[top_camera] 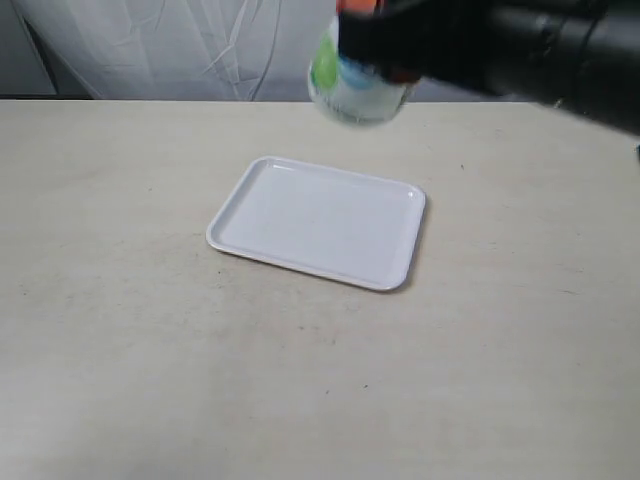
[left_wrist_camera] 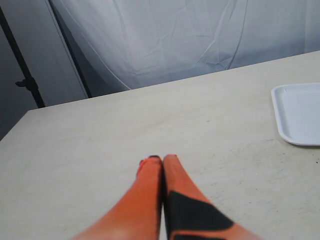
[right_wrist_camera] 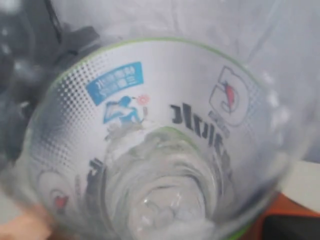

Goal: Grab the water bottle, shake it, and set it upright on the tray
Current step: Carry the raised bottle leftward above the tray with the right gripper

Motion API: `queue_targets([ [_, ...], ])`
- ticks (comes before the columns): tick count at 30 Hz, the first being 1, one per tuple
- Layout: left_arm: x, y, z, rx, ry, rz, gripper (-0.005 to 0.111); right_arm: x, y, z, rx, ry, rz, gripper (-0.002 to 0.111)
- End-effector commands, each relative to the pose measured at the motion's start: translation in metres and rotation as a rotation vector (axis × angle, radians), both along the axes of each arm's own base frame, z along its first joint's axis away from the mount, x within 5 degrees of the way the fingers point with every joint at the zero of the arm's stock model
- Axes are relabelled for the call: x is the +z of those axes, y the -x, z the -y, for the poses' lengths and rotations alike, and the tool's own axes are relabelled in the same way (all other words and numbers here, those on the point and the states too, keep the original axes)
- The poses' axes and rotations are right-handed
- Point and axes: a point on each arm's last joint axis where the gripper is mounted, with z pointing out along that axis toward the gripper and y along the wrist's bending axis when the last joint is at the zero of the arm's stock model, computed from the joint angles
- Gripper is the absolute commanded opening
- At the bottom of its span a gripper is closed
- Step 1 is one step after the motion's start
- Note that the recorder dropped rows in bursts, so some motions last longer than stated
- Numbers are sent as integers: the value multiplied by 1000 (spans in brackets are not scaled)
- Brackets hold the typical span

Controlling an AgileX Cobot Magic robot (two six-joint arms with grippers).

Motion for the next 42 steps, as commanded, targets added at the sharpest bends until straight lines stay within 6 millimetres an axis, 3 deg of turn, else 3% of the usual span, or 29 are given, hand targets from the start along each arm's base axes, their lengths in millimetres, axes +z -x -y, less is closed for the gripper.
queue_targets([
  [1,-1,0,0,0,5,-1,0,-36,-4,-3,-22,75,-80,-1],
  [4,-1,0,0,0,5,-1,0,-96,-3,-14,3,150,-272,-1],
  [6,-1,0,0,0,3,-1,0,-107,-2,-16,11,160,-316,-1],
  [8,-1,0,0,0,4,-1,0,-89,-3,-17,14,116,-277,-1],
  [12,-1,0,0,0,4,-1,0,-13,0,-5,22,-15,-61,-1],
  [14,-1,0,0,0,4,-1,0,5,1,0,9,-56,-24,-1],
  [16,-1,0,0,0,5,-1,0,0,2,0,16,-47,-34,-1],
  [21,-1,0,0,0,5,-1,0,-54,6,-22,165,54,-168,-1],
  [23,-1,0,0,0,5,-1,0,-61,-4,-14,28,108,-158,-1],
  [26,-1,0,0,0,3,-1,0,-59,-23,18,-371,203,-99,-1],
  [27,-1,0,0,0,3,-1,0,-58,-24,19,-390,214,-90,-1],
  [32,-1,0,0,0,3,-1,0,-56,5,-23,181,111,-122,-1],
  [34,-1,0,0,0,5,-1,0,-57,-4,-14,39,152,-102,-1],
  [37,-1,0,0,0,5,-1,0,-58,-25,22,-444,194,-101,-1],
  [39,-1,0,0,0,5,-1,0,-58,-20,12,-309,173,-109,-1],
  [41,-1,0,0,0,5,-1,0,-56,-1,-17,98,163,-82,-1],
  [42,-1,0,0,0,5,-1,0,-56,4,-22,181,184,-50,-1],
])
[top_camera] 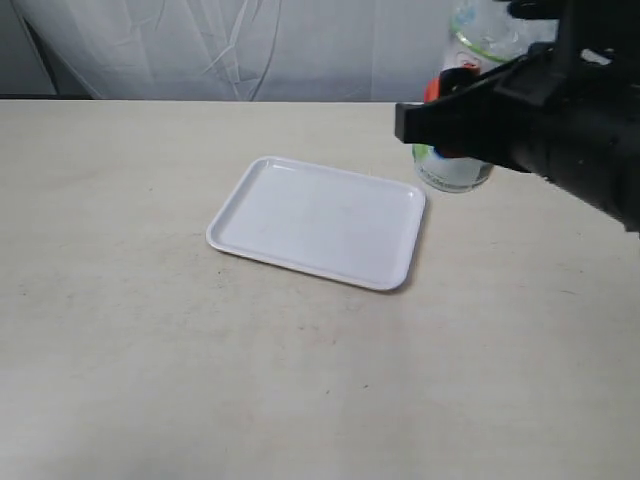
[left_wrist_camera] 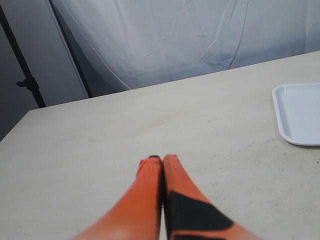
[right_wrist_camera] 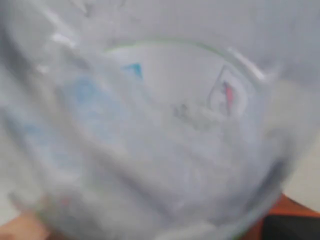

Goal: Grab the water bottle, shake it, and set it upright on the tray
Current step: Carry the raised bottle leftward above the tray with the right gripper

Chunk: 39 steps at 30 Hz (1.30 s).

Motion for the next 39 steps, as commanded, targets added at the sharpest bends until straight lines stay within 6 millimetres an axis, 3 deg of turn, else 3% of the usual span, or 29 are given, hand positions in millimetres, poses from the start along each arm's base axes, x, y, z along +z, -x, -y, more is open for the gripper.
queue_targets([
  [1,-1,0,0,0,3,-1,0,10,24,-32,467,-11,53,-1],
  [4,-1,0,0,0,3,-1,0,6,-1,1,-21,26,41,-1],
  [5,-1,0,0,0,3,-1,0,7,-3,7,-104,-4,35,-1],
  [7,-1,0,0,0,3,-1,0,7,4,-6,70,-29,19,-1],
  [9,-1,0,0,0,3,-1,0,10,22,-31,425,-49,24,-1],
  [10,-1,0,0,0,3,-1,0,13,23,-34,462,-48,38,-1],
  [14,-1,0,0,0,6,-1,0,48,11,-20,262,-83,126,-1],
  [17,-1,0,0,0,6,-1,0,61,12,-20,271,-107,158,-1],
  [19,-1,0,0,0,6,-1,0,44,11,-24,279,-67,121,-1],
  [23,-1,0,0,0,6,-1,0,-34,10,-35,286,19,-113,-1],
  [25,-1,0,0,0,6,-1,0,-45,10,-36,289,47,-142,-1],
  [27,-1,0,0,0,6,-1,0,-28,7,-34,251,24,-90,-1],
  [33,-1,0,0,0,6,-1,0,79,14,-10,239,-108,217,-1],
  [34,-1,0,0,0,6,-1,0,80,14,-8,225,-108,220,-1],
  [36,-1,0,0,0,6,-1,0,55,11,-8,199,-56,166,-1],
  [37,-1,0,0,0,6,-1,0,22,11,-13,213,-41,64,-1],
  [39,-1,0,0,0,6,-1,0,-22,18,-24,294,-41,-94,-1],
])
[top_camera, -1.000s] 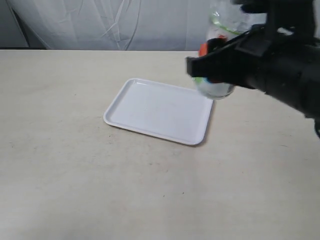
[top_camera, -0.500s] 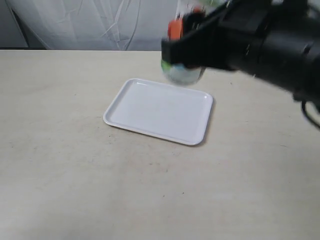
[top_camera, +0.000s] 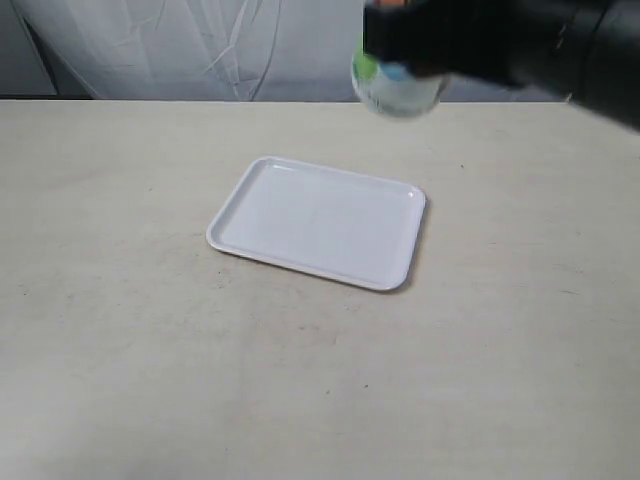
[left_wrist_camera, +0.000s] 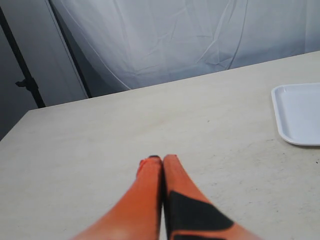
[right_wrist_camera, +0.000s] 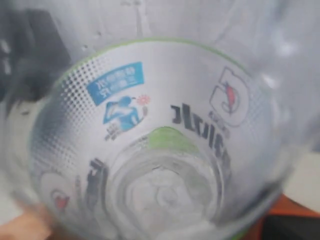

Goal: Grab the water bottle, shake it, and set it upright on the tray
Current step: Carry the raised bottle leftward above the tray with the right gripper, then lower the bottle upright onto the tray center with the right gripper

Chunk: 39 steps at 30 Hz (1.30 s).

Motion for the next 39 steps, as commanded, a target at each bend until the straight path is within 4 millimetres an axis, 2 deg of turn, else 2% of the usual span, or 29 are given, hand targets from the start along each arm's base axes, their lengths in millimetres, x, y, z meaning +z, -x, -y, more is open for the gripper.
queue_targets([
  [1,-1,0,0,0,6,-1,0,-73,8,-18,122,39,-251,-1],
  [3,-1,0,0,0,6,-1,0,-59,15,-32,281,-8,-238,-1],
  [4,-1,0,0,0,6,-1,0,-49,10,-31,262,52,-142,-1],
  [5,-1,0,0,0,6,-1,0,-40,-5,-18,56,100,-84,-1],
  [6,-1,0,0,0,6,-1,0,-28,-20,5,-240,158,-26,-1],
  [7,-1,0,0,0,6,-1,0,-18,-27,23,-451,184,5,-1],
  [8,-1,0,0,0,6,-1,0,-12,-25,24,-441,167,14,-1],
  [9,-1,0,0,0,6,-1,0,-11,-19,9,-235,131,11,-1],
  [10,-1,0,0,0,6,-1,0,-13,-7,-13,47,105,14,-1],
  [11,-1,0,0,0,8,-1,0,-13,2,-26,221,103,36,-1],
  [12,-1,0,0,0,8,-1,0,-13,0,-25,197,114,39,-1],
  [15,-1,0,0,0,8,-1,0,-21,-27,-3,-180,115,-31,-1],
  [16,-1,0,0,0,8,-1,0,-25,-34,2,-228,101,-53,-1],
  [20,-1,0,0,0,8,-1,0,-38,-50,-17,136,80,-87,-1],
  [26,-1,0,0,0,8,-1,0,-70,-105,-11,55,91,-198,-1],
  [31,-1,0,0,0,6,-1,0,-97,-137,-21,194,124,-242,-1],
  [36,-1,0,0,0,8,-1,0,-124,-159,-37,267,205,-237,-1],
  [39,-1,0,0,0,8,-1,0,-135,-167,-49,338,193,-233,-1],
])
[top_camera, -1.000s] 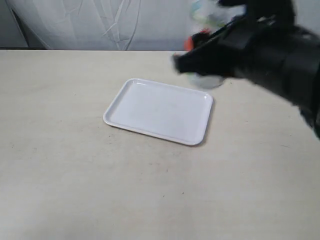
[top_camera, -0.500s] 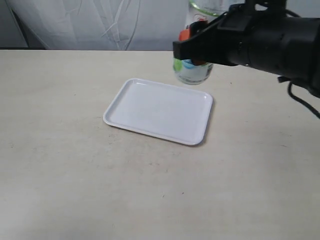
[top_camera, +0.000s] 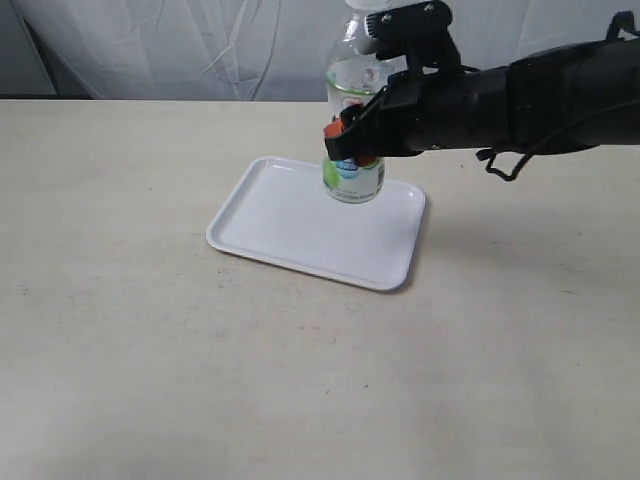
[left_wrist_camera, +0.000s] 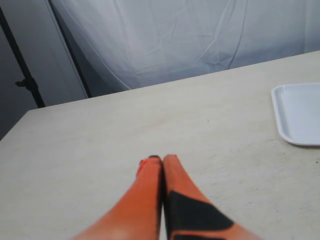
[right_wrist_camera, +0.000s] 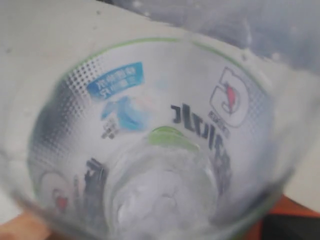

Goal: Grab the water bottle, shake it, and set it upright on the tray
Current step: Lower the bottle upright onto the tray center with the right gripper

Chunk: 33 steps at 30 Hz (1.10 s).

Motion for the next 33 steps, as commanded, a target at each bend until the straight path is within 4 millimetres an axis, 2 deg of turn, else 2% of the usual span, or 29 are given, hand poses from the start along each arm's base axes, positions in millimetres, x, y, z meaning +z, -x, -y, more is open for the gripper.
queue_targets([
  [1,-1,0,0,0,8,-1,0,-9,-13,-16,110,-31,22,-1],
  [5,-1,0,0,0,6,-1,0,-21,-17,-26,225,-15,58,-1],
  [10,-1,0,0,0,6,-1,0,-36,-17,-30,313,38,102,-1],
  [18,-1,0,0,0,6,-1,0,-64,-21,-31,305,76,42,-1],
  [28,-1,0,0,0,6,-1,0,-77,-27,-24,225,168,34,-1],
  [30,-1,0,0,0,6,-1,0,-81,-28,-24,220,178,27,3],
  [33,-1,0,0,0,6,-1,0,-88,-27,-25,231,173,9,21],
])
